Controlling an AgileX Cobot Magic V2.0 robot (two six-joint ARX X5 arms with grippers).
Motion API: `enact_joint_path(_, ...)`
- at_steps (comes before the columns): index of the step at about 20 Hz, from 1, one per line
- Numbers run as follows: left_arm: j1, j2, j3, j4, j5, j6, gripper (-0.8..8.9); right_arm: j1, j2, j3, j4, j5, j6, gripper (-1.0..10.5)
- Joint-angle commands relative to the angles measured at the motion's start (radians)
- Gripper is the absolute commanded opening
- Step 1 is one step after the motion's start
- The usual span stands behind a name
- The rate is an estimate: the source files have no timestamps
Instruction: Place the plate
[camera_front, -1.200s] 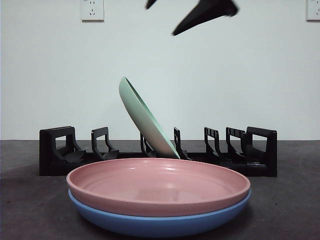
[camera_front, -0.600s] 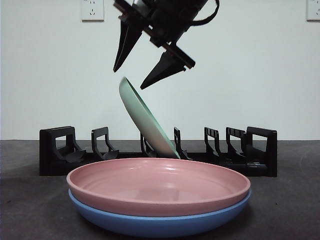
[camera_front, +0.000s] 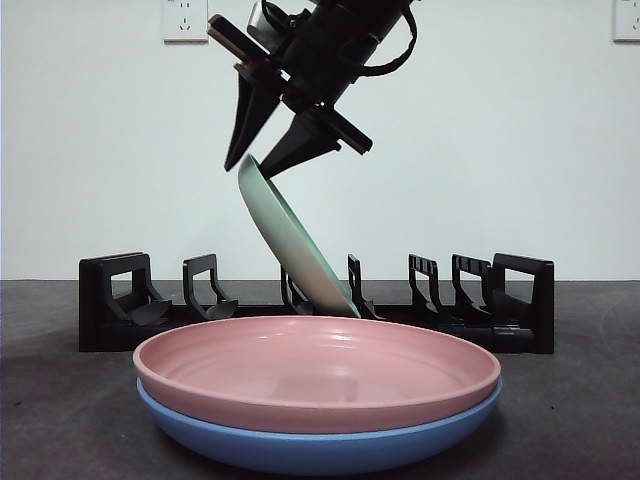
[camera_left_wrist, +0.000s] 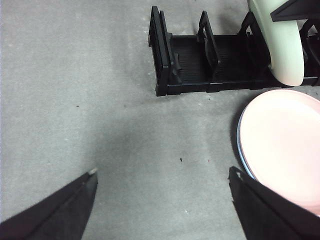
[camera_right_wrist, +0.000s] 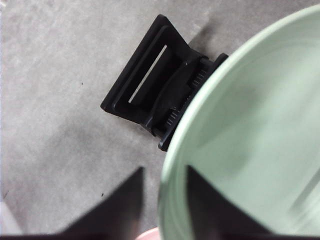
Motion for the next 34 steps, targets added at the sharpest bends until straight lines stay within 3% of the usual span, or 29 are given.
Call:
enact_joint_path(1,-0.002,0.004,0.014,0.005,-0.006,0.009,4.20,0.011,0.016,0.024,0.007,-0.008,-0.008,0.1)
enact_joint_path(6,-0.002,0.004,0.014,0.006,-0.006,0.009,4.20,0.016,-0.028,0.026,-0.001,-0.056,-0.010,0.1)
enact_joint_path(11,-0.002,0.004,0.014,0.006,-0.007,0.010,4.20,0.019,-0.191,0.031,-0.019,-0.089,-0.017,0.1)
enact_joint_path(14,-0.002,0.004,0.014,0.006,-0.008,0.010,4.20,0.050,-0.298,0.027,-0.039,-0.092,-0.097,0.1)
enact_joint_path(17,-0.002,0.004,0.014,0.006,-0.008,0.009,4.20,0.111,-0.420,-0.046,0.050,-0.073,-0.112,0.1)
enact_joint_path(24,-0.002,0.004,0.014,0.022,-0.009,0.005,4.13,0.281,-0.798,-0.526,0.357,0.157,-0.118,0.1)
enact_joint_path(28,-0.002,0.004,0.014,0.051,-0.009,0.005,4.10,0.386,-0.953,-0.729,0.483,0.344,-0.141,0.1)
enact_joint_path(30,-0.002,0.004,0.014,0.051,-0.009,-0.013,4.10,0.434,-1.006,-0.798,0.511,0.393,-0.144,0.1)
enact_joint_path(32,-0.002,0.004,0.014,0.052,-0.009,-0.018,4.10,0.484,-1.023,-0.836,0.478,0.425,-0.195,0.1)
enact_joint_path(34,-0.002,0.004,0.014,0.052,-0.009,-0.018,4.10,0.549,-1.011,-0.843,0.384,0.475,-0.307,0.1)
